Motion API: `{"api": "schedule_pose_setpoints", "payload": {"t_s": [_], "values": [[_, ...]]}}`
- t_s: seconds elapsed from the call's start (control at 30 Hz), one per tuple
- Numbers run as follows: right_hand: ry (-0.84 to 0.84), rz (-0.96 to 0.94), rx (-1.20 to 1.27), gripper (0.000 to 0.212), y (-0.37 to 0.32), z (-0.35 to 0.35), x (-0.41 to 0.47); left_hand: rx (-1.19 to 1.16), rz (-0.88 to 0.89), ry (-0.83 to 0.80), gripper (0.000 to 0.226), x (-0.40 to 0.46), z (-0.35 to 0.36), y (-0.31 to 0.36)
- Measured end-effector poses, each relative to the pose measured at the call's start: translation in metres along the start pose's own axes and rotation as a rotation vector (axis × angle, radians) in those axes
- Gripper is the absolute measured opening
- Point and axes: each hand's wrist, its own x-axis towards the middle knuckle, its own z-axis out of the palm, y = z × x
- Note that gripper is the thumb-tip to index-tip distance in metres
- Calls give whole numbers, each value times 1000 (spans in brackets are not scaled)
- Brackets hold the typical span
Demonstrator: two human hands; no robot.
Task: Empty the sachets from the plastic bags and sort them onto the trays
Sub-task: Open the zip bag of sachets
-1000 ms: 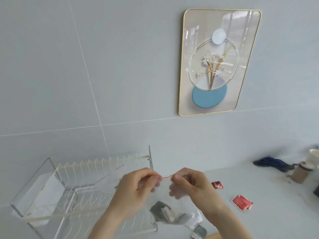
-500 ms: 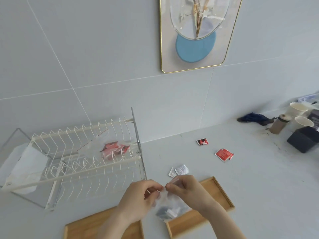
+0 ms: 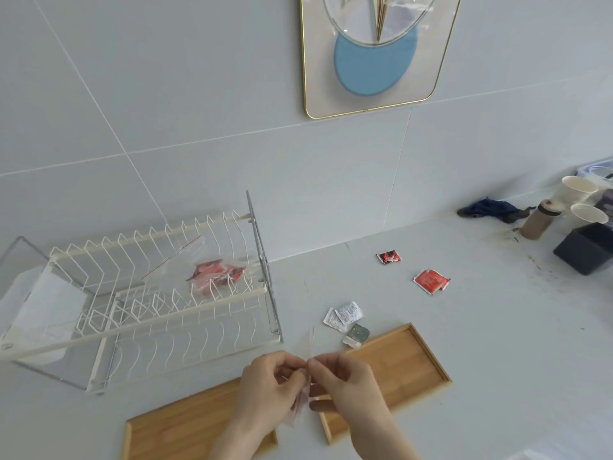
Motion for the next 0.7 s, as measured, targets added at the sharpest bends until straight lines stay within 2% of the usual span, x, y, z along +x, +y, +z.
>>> {"api": "schedule_pose_setpoints", "payload": {"t_s": [0.17, 0.27, 0.4, 0.57, 0.7], "values": [[-7, 60, 147, 13, -9, 6, -3, -96, -49, -13, 9, 1, 2, -2], [-18, 93, 140, 16, -13, 5, -2, -147, -58, -40, 15, 1, 4, 0], [-18, 126, 163, 17, -15, 2, 1, -182, -64, -64, 11, 1, 5, 3], [-47, 129, 214, 19, -17, 0, 4, -203, 19, -36, 5, 3, 8, 3], [-68, 139, 250, 22, -18, -2, 5, -183, 76, -1, 10, 4, 7, 2]]}}
